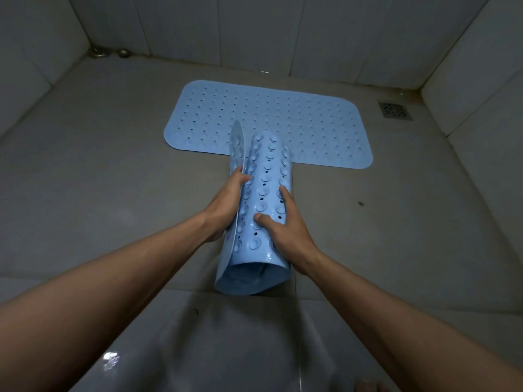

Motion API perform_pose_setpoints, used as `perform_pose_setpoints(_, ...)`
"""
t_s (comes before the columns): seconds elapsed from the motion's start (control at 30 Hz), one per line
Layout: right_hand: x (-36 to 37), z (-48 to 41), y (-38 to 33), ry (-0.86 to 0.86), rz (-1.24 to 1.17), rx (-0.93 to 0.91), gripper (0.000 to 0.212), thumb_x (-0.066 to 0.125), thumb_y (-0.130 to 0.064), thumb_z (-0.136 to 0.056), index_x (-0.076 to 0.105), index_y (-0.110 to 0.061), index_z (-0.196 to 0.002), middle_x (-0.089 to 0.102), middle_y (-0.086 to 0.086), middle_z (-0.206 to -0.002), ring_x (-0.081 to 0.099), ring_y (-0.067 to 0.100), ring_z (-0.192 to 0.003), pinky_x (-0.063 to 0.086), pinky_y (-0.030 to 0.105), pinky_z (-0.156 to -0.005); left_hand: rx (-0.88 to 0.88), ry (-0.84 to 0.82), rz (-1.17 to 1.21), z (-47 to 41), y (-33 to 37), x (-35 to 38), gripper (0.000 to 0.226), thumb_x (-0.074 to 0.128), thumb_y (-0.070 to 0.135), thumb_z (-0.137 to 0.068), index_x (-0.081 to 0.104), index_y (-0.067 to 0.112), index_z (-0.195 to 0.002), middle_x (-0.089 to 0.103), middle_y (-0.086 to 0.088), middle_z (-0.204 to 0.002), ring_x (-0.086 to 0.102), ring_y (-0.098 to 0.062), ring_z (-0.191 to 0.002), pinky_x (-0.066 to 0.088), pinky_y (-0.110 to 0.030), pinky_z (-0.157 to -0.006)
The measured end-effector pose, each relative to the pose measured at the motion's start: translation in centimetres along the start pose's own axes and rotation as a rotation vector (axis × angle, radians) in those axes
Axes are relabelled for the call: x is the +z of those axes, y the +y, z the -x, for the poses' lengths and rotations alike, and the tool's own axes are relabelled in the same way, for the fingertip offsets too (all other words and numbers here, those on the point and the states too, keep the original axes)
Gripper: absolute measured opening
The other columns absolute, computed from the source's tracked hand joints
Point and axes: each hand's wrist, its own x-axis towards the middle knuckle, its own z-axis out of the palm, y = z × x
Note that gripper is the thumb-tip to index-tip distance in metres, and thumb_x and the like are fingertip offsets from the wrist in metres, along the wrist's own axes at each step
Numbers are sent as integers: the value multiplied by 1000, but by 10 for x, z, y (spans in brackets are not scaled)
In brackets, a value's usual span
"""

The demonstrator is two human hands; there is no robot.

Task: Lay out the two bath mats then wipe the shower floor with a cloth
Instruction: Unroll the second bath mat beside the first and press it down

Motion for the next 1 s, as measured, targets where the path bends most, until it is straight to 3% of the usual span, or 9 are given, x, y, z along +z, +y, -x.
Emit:
perform_pose_setpoints(0.17, -12, -6, 0, -50, 171, 37, 95, 78, -32, -78, 20, -42, -153, 47, -8, -147, 56, 12, -123, 45, 39, -108, -59, 63, 50, -1, 0, -2, 50, 34, 45, -96, 70, 11, -106, 76, -14, -98, 71, -29, -86, 55, -34, -73)
perform_pose_setpoints(0.27, -10, -9, -3, -50, 343, 74, 91, 75, -36, -80, 22, -34, -154, 29, -2, -154, 46, 21, -133, 41, 33, -104, -79, 219, -73, -2, -4, -4, 44, 32, 49, -92, 64, 19, -95, 73, -11, -98, 64, -27, -86, 48, -36, -71)
perform_pose_setpoints(0.33, -4, -12, -5, -45, 479, 67, 87, 69, -35, -81, 20, -32, -153, 11, 2, -160, 33, 30, -142, 38, 42, -108, -23, 328, -275, -8, -11, -13, 41, 30, 45, -92, 62, 25, -109, 68, -8, -120, 62, -31, -102, 48, -43, -88)
perform_pose_setpoints(0.43, 8, -11, -11, -100, 614, 80, 88, 53, -23, -85, 4, -47, -154, -20, 1, -165, -5, 38, -152, 9, 61, -119, 53, 353, -516, -7, -20, -27, 53, 31, 31, -98, 34, 31, -152, 51, -3, -148, 53, -32, -126, 42, -42, -105)
perform_pose_setpoints(0.53, 15, -11, -15, -126, 702, 93, 87, 41, -17, -84, 1, -51, -154, -29, 0, -162, -22, 39, -149, -9, 67, -115, 128, 396, -570, -7, -32, -41, 68, 42, 22, -92, 21, 26, -156, 49, -5, -147, 55, -31, -123, 46, -40, -98)
perform_pose_setpoints(0.6, 18, -13, -11, -107, 778, 46, 77, 37, -27, -90, 2, -43, -157, -29, 4, -163, -24, 39, -148, -10, 70, -114, 132, 413, -769, -6, -40, -52, 83, 49, 19, -90, 4, 27, -159, 28, -13, -159, 49, -38, -130, 47, -45, -100)
perform_pose_setpoints(0.67, 22, -16, -6, -76, 839, 14, 71, 36, -44, -95, 2, -37, -158, -28, 7, -163, -24, 39, -148, -7, 71, -113, 105, 380, -1020, -5, -49, -62, 93, 57, 15, -91, -6, 29, -158, 4, -15, -165, 48, -44, -128, 49, -43, -91)
perform_pose_setpoints(0.83, 27, -20, 4, -52, 944, -11, 101, 50, -74, -85, -5, -32, -158, -32, 11, -161, -24, 42, -148, -5, 72, -113, -1, 263, -1404, -11, -78, -82, 75, 59, 48, -94, 26, 13, -152, -27, -19, -161, 16, -46, -147, 34, -54, -114)
perform_pose_setpoints(1.0, 38, -19, 10, -57, 1004, -79, 85, 42, -70, -91, -8, -45, -156, -35, 9, -159, -30, 42, -145, -10, 74, -110, -116, 253, -1641, -12, -94, -86, 82, 35, 72, -93, 15, 27, -159, -42, -17, -154, -18, -47, -148, 1, -69, -115)
